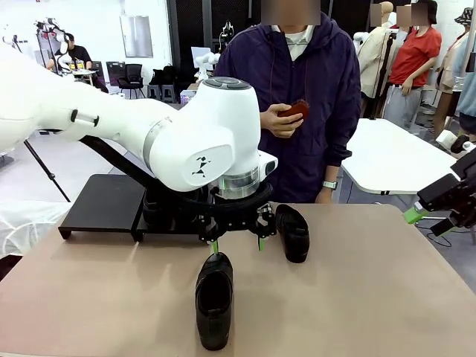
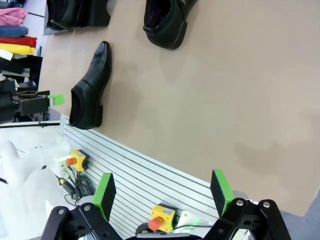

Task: Organize the shoes by placing them on the stand.
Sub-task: Place the Shoe from the middle of the table onto the Shoes Stand.

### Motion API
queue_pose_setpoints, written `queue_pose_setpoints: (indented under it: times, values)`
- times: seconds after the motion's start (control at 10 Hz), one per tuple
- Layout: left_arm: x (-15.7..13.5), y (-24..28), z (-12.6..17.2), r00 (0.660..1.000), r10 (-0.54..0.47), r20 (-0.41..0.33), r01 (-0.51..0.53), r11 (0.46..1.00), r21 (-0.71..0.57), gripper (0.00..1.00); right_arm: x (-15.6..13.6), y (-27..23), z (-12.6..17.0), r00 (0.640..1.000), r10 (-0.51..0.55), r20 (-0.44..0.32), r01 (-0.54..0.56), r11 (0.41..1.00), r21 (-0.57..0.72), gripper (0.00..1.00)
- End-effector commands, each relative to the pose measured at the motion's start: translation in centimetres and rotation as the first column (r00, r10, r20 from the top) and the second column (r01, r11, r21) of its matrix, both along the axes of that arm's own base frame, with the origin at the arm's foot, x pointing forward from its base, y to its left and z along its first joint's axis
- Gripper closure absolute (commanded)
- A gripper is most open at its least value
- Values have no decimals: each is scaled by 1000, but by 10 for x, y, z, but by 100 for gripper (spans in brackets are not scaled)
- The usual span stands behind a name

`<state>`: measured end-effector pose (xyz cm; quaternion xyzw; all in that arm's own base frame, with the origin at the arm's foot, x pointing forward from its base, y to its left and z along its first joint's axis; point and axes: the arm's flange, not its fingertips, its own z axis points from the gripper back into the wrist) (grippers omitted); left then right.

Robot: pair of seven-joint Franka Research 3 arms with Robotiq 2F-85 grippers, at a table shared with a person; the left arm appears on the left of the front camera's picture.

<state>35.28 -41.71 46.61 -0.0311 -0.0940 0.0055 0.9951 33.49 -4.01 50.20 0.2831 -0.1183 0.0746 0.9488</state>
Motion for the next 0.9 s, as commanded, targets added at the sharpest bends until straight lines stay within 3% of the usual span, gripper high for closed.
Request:
queue_pose_setpoints:
  times: [0.0,0.5,0.8]
  values:
    - [-1,5,-18,999,-27,-47,28,1000,7,0,1,0,2,1000,-16,4,15,1000,19,0]
    - [-20,9,-64,983,15,-184,-10,1000,30,0,1,0,2,1000,-16,4,15,1000,19,0]
    - [-17,13,-87,985,33,-170,-35,999,-8,0,1,0,2,1000,-16,4,15,1000,19,0]
